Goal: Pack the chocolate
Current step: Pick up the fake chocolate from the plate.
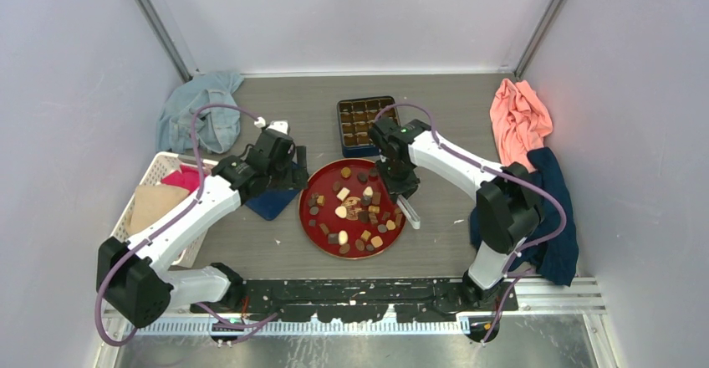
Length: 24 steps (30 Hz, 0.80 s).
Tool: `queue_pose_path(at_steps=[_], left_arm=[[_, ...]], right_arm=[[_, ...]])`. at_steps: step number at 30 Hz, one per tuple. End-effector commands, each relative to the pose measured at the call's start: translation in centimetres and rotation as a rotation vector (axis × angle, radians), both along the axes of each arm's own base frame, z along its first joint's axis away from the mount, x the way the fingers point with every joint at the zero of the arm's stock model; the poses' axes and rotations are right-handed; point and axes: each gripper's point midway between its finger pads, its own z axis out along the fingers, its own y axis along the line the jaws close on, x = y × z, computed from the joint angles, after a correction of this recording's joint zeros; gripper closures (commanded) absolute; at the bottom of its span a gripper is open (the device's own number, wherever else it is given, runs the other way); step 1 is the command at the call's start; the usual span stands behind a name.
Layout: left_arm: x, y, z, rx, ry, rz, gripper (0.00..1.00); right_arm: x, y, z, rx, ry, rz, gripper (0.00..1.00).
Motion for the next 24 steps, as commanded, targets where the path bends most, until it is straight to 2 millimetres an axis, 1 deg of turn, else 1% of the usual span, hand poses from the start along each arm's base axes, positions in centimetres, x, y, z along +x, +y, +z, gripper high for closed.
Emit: queue_pose_path(at_steps=[1,4,6,15,19,22,24], left_arm=[[0.4,0.6,1.2,-0.010,-0.055,0.031,0.14],[0.4,0.7,1.2,-0.009,-0.058,0.034,0.14],[0.4,0.7,1.3,-0.010,-0.057,0.033,0.14],[0.4,0.5,1.2,-0.013,-0.051,0.033,0.14],[0.4,0.6,1.1,-0.012,-0.051,0.032,0.14],[0.4,0.5,1.1,-0.014,-0.049,0.031,0.14],[0.4,0.4,1.1,-0.017,-0.049,0.031,0.14]], right_arm=[[1.0,0.7,0.7,0.010,-0.048,0.024,0.71],[0.9,0.7,0.8,0.009,-0.049,0.024,0.79],[0.8,0.7,0.8,0.012,-0.048,0.025,0.81],[0.2,0.8,0.6,0.014,-0.033,0.034,0.84],[-0.2,0.8,0.4,0.013,-0.021,0.038,0.80],[-0.4,0.7,0.1,0.010,-0.015,0.038,0.73],[-0.6,0.6,-0.1,0.008,-0.009,0.038,0.70]])
